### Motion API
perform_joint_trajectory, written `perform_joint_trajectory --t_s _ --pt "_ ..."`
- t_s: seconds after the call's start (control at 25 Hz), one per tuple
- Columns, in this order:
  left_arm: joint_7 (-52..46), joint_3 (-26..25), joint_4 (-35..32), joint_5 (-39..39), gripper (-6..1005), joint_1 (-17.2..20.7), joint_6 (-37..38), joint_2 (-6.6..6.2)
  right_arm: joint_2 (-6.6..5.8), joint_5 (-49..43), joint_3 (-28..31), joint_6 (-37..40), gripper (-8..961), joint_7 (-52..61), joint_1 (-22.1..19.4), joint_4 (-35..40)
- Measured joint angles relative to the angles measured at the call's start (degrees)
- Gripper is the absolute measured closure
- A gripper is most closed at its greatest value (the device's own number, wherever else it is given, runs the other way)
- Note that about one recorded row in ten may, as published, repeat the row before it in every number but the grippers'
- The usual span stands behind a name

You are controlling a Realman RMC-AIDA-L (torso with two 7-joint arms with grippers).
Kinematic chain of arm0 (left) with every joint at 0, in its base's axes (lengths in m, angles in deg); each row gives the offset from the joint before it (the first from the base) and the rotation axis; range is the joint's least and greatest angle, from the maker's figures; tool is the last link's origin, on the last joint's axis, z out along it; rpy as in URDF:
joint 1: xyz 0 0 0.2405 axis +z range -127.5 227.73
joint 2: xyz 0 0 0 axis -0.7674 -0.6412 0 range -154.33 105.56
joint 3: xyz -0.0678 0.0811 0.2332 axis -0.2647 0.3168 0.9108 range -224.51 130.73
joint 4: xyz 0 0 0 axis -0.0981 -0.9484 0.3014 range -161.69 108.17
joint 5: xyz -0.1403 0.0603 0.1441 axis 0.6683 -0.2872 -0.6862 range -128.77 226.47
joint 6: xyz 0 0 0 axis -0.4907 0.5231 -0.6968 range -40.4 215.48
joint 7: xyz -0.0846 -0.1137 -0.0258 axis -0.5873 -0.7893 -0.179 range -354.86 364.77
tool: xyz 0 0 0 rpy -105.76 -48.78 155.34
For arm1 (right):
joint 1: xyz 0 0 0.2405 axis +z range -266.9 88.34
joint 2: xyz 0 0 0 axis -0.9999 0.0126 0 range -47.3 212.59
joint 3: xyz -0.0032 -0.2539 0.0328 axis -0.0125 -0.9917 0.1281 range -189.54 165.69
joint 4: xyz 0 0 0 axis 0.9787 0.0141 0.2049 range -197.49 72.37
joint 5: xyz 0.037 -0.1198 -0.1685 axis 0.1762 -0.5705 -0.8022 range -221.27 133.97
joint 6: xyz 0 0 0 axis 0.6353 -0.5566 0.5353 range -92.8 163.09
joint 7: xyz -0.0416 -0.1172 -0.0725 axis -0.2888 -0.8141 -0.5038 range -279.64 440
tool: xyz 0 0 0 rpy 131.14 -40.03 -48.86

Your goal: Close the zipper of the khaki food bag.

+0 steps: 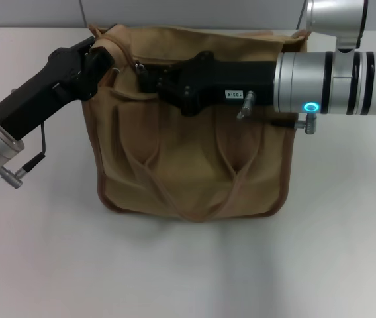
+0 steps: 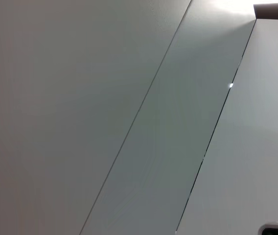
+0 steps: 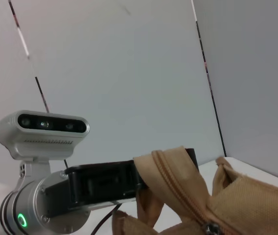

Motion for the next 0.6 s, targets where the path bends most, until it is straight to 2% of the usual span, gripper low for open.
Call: perform_joint_trajectory --t_s 0.6 --pt "0.1 -1.1 0.0 0.2 983 1.8 0.4 -0.31 0.08 0.7 0.8 1.6 947 -5.2 -3.4 0.6"
